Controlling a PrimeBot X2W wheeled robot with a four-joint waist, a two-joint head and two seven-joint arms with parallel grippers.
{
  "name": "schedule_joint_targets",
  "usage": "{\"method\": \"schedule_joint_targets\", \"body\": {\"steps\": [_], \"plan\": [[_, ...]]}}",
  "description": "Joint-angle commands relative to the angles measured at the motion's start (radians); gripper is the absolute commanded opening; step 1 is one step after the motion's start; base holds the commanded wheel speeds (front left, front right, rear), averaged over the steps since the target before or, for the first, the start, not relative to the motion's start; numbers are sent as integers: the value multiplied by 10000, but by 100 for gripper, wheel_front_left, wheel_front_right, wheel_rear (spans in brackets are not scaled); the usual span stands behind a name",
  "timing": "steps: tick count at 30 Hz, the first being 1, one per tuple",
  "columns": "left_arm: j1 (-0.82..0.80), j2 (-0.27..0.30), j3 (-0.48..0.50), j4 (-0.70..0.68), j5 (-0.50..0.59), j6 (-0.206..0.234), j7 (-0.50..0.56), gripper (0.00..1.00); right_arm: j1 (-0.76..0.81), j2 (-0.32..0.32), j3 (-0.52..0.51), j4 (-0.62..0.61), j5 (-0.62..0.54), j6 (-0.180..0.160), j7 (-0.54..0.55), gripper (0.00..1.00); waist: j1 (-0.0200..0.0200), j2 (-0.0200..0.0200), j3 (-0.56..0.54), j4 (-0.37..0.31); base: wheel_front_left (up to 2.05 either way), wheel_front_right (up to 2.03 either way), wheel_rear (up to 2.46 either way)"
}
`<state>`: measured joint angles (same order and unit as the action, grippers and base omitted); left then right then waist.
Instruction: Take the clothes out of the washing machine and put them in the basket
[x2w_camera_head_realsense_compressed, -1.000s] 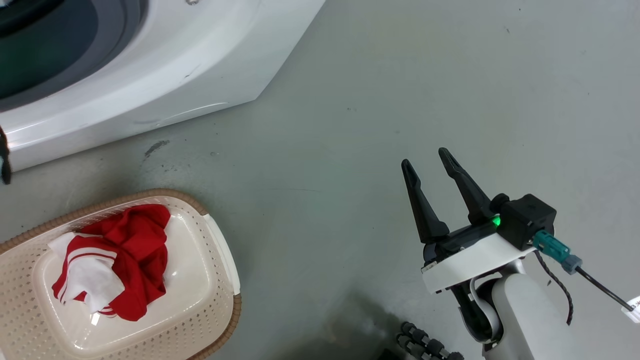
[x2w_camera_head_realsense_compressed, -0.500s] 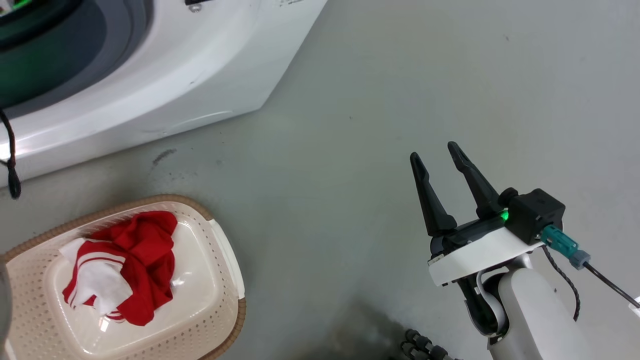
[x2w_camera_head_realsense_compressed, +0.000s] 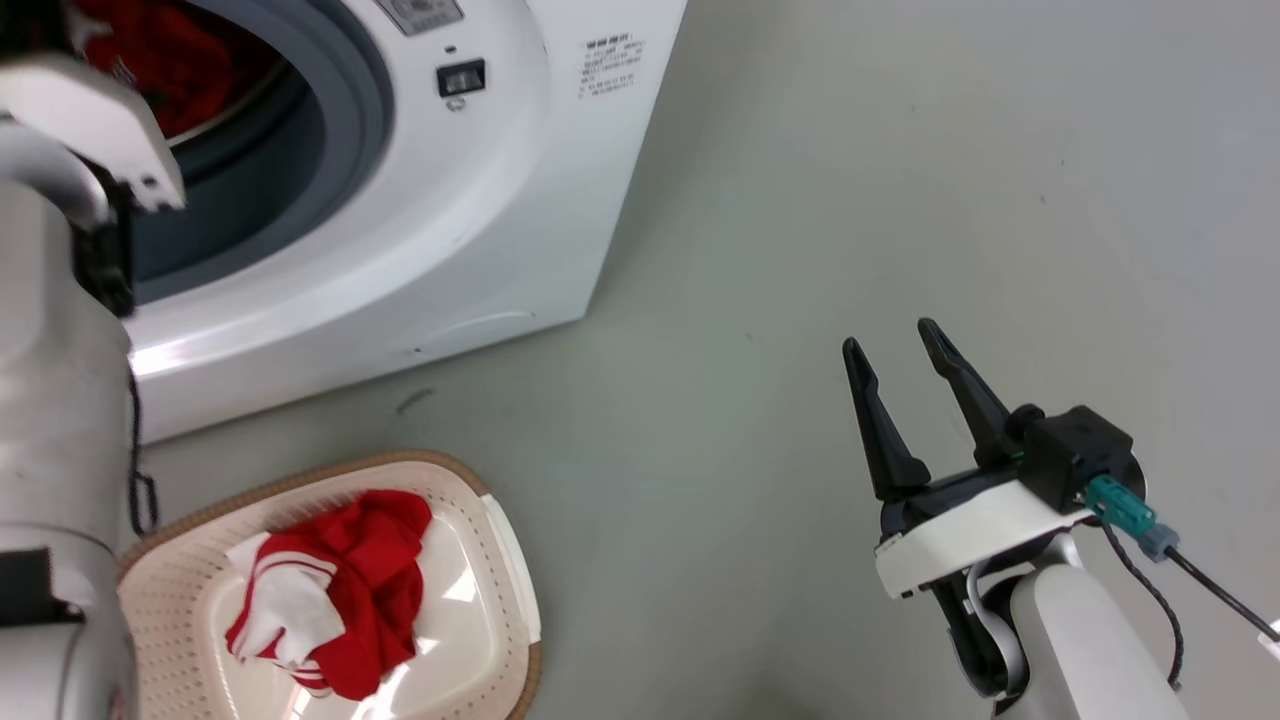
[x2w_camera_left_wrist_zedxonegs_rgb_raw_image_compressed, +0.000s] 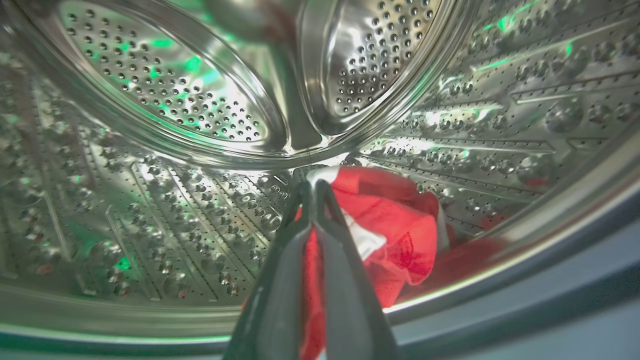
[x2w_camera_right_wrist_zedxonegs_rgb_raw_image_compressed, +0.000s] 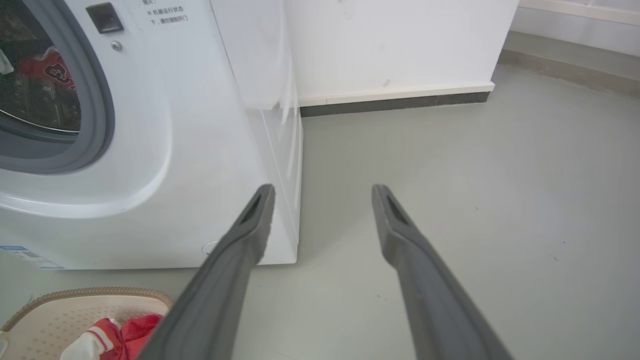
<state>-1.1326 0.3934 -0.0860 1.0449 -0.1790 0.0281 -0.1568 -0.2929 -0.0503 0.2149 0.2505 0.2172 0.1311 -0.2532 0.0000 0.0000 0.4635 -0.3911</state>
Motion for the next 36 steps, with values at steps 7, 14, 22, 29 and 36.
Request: {"method": "schedule_joint_targets", "body": {"steps": [7,14,22,29,36], "plan": [[1428,-521,395,-45,-591,-57,-988,0,580,0,-230,-168,-218,-7,332,100,0,0,-1396,535,0,0,0],[2715,-907,723,-1143,-899,-201,-1099,0,1065,2,-439,-456,-393,-7,664,100,0,0,-2257,988,0,0,0],[4446,-1486,1036,-3522,-876,-362,-1094,0,1601,0,-642,-863,-525,-7,1034,100,0,0,-2954,1626,0,0,0],[5598,-2253,971,-5620,-782,-391,-1086,0,2006,2,-853,-1180,-661,-7,1348,100,0,0,-3406,2289,0,0,0],[6600,-2553,613,-8260,-484,-226,-1061,0,2226,3,-911,-1447,-718,-5,1529,100,0,0,-3594,2640,0,0,0]]}}
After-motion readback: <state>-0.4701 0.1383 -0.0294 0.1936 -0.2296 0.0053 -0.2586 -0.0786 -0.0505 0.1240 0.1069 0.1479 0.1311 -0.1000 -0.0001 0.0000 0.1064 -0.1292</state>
